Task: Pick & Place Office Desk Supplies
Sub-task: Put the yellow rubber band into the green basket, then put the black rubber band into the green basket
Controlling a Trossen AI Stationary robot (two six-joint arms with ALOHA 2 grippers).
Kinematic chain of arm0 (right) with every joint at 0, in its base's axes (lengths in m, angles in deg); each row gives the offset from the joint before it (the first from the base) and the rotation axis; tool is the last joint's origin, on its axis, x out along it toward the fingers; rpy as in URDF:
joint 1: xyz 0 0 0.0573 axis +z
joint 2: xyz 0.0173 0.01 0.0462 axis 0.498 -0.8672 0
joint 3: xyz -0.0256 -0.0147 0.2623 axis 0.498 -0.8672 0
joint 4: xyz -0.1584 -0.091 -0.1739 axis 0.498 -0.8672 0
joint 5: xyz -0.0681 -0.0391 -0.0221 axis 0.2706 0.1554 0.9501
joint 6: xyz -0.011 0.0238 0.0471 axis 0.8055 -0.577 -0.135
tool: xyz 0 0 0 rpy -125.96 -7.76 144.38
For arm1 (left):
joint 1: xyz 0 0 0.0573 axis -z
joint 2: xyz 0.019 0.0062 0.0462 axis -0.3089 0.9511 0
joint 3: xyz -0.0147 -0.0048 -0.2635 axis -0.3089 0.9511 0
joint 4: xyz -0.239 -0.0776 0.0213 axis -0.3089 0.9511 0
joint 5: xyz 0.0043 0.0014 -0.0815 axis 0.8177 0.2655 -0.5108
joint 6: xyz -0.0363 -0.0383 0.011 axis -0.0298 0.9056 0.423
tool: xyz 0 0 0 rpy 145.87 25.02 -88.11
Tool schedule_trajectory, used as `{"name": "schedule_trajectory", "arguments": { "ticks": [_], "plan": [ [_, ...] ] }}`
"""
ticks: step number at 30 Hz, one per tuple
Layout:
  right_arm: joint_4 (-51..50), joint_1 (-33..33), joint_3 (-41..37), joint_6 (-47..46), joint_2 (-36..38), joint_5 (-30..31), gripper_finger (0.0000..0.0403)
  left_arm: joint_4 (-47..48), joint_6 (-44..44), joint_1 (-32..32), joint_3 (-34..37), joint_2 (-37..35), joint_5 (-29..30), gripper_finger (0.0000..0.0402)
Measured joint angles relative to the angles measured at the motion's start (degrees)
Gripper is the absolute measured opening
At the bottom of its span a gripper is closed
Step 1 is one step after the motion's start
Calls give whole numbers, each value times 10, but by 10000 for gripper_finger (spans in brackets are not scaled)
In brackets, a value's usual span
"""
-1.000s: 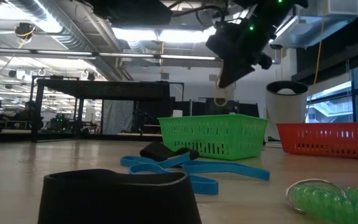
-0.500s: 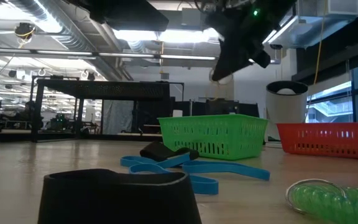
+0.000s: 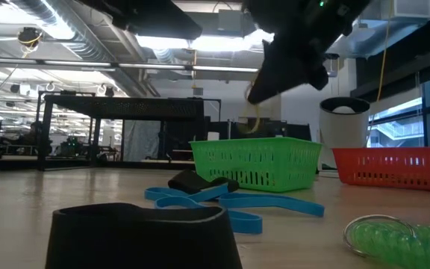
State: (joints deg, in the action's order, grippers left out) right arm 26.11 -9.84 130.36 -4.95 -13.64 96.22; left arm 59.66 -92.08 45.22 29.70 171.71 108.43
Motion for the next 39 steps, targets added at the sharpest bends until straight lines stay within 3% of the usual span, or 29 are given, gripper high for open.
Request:
{"name": "schedule_trajectory", "arguments": {
  "ticks": [10, 33, 36, 39],
  "plan": [
    [33, -1, 0, -17, -40, 2, 13, 3, 39, 11, 0, 0, 14, 118],
    [35, -2, 0, -5, -48, 22, 170, 19, 117, 59, 0, 0, 11, 118],
    [35, -2, 0, -5, -48, 22, 182, 68, 162, 62, 0, -6, -41, 118],
    [35, -2, 0, -5, -48, 22, 187, 144, 254, 58, 0, -22, -154, 118]
  ]
}}
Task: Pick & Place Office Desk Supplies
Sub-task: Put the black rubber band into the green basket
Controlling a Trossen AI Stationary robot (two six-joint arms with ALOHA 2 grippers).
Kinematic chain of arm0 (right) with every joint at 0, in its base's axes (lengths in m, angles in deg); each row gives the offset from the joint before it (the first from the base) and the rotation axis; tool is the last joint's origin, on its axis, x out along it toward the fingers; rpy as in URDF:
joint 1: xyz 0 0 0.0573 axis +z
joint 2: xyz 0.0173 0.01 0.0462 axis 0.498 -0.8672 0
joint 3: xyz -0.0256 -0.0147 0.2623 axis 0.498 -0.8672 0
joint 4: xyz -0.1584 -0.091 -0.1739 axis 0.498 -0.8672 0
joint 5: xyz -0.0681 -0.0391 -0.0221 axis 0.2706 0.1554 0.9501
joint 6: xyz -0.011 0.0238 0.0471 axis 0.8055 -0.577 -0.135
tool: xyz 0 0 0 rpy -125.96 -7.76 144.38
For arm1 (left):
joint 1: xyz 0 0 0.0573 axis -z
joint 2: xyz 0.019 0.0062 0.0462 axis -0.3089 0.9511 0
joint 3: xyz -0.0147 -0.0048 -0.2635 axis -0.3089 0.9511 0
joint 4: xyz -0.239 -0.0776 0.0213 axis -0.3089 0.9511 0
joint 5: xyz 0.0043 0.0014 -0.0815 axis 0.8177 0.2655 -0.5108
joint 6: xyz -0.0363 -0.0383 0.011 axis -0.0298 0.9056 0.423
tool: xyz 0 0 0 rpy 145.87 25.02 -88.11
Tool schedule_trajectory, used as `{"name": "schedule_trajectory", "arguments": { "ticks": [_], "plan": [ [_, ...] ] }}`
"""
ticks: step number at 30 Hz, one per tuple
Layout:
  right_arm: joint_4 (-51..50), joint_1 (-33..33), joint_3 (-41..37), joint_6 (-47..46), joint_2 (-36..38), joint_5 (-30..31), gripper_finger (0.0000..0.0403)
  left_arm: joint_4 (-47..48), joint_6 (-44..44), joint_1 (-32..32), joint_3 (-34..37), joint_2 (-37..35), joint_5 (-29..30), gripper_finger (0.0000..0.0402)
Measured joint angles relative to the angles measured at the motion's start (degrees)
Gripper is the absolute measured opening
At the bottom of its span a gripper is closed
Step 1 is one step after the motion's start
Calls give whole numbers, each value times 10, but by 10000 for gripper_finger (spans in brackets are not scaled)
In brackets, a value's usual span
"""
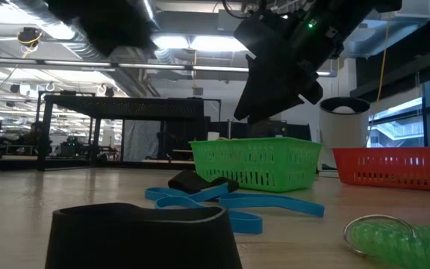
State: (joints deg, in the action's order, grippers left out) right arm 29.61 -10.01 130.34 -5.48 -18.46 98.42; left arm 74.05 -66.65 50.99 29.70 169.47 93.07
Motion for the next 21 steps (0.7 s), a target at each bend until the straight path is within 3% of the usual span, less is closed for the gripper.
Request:
{"name": "schedule_trajectory", "arguments": {
  "ticks": [7, 10, 14, 21],
  "plan": [
    [-1, 0, 0, 4, 0, -4, 181, 150, 180, 20, 0, -15, -338, 118],
    [-1, 0, 0, 4, 0, -4, 178, 181, 282, 57, 0, -14, -416, 118],
    [-1, 0, 0, 4, 0, -5, 178, 205, 367, 118, 0, -14, -444, 118],
    [-1, 0, 0, 5, 0, -5, 178, 303, 364, 199, 0, -13, -332, 118]
  ]
}}
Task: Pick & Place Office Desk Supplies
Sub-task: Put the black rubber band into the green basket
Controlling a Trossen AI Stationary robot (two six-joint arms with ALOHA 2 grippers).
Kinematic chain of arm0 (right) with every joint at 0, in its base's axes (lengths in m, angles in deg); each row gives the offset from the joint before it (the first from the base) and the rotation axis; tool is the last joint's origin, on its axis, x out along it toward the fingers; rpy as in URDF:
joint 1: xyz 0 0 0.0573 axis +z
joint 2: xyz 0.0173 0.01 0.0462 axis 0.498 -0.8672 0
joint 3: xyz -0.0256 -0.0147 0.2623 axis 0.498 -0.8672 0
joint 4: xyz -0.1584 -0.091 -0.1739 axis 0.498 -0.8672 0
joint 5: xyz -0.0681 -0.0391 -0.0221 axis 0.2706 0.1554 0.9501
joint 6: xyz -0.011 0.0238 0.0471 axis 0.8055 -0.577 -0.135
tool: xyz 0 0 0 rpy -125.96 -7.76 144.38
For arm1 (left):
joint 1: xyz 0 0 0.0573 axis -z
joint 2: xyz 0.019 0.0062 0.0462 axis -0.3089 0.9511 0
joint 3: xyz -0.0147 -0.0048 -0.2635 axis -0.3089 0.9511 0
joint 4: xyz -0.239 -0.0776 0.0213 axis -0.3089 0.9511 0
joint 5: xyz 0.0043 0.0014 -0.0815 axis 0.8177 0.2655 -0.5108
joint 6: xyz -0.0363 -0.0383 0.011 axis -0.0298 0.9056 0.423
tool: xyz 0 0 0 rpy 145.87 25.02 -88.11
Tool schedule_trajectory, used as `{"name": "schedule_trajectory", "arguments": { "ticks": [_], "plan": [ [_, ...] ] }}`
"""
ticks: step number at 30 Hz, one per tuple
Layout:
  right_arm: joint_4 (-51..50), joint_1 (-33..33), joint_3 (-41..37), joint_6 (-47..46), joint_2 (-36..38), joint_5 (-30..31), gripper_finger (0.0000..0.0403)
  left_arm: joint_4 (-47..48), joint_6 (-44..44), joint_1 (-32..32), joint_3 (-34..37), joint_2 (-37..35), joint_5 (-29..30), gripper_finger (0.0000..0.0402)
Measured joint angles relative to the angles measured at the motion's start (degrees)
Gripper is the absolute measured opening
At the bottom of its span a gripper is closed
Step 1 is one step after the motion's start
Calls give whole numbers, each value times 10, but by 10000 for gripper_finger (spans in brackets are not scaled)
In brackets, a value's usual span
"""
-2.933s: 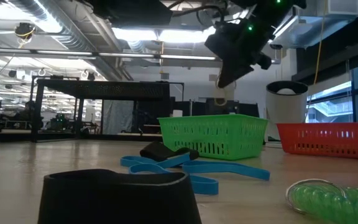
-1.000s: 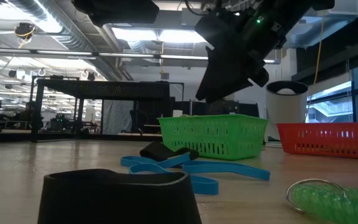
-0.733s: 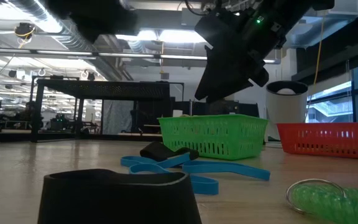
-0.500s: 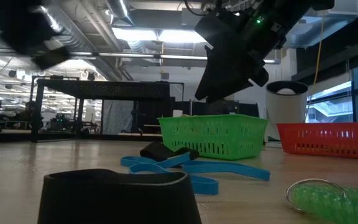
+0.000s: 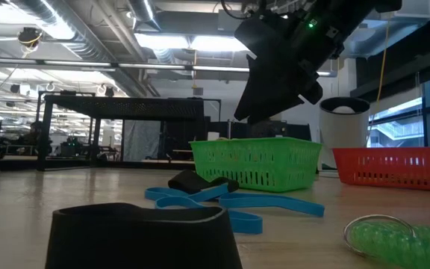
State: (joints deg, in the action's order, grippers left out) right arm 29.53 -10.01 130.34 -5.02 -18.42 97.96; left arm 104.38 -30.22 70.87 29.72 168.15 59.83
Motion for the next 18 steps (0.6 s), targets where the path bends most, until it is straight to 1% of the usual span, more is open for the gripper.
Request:
{"name": "schedule_trajectory", "arguments": {
  "ticks": [4, 13, 18],
  "plan": [
    [0, 0, 0, -1, 0, 0, 178, 15, -31, 8, 0, 15, 6, 118],
    [0, 0, 0, -3, 0, 3, 178, 19, -137, 5, 0, 78, 9, 118],
    [0, 0, 0, -4, 0, 5, 178, 23, -209, 7, -2, 99, 46, 118]
  ]
}}
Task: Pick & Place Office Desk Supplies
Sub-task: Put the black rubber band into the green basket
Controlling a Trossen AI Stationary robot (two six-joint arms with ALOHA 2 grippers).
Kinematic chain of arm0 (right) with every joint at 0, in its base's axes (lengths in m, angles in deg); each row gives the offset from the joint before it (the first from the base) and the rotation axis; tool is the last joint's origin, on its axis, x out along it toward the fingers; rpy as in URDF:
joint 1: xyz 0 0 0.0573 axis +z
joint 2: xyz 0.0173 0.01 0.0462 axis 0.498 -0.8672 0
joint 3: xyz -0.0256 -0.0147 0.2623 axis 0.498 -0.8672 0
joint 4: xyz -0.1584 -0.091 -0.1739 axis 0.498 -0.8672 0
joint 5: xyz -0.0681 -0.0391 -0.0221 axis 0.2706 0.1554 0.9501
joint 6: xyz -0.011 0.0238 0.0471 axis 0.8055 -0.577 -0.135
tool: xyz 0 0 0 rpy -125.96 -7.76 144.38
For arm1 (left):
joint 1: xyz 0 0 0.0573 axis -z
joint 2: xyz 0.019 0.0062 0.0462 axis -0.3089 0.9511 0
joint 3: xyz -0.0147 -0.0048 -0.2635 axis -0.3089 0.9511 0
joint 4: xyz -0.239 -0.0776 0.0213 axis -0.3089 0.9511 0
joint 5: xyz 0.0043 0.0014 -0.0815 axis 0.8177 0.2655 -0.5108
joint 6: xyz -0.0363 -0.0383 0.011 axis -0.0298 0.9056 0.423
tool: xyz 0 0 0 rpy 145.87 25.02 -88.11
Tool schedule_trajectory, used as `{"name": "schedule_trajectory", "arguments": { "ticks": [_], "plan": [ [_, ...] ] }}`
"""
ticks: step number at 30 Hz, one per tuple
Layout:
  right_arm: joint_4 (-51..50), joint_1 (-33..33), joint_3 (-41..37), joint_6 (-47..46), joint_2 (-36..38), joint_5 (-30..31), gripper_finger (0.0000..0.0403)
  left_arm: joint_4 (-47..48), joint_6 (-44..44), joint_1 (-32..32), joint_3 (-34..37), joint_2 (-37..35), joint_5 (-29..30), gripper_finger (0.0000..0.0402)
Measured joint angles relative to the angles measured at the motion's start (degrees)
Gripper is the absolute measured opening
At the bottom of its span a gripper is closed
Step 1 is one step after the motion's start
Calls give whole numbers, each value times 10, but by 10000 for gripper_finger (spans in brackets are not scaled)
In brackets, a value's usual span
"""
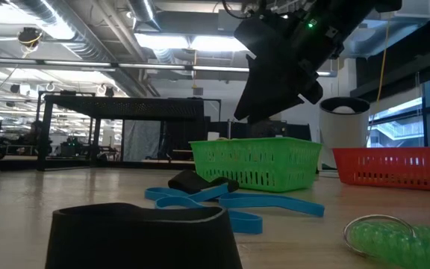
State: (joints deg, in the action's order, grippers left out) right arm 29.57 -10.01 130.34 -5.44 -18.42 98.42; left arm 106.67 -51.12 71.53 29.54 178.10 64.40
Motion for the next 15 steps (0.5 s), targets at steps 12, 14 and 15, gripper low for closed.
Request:
{"name": "schedule_trajectory", "arguments": {
  "ticks": [12, 14, 15],
  "plan": [
    [0, 0, 0, -1, 0, 0, 178, 6, -108, 0, 0, 27, 132, 116],
    [0, 0, 0, -2, 0, 0, 178, 7, -108, -1, 0, 31, 150, 106],
    [0, 0, 0, -2, 0, 0, 178, 7, -109, -1, 0, 32, 154, 99]
  ]
}}
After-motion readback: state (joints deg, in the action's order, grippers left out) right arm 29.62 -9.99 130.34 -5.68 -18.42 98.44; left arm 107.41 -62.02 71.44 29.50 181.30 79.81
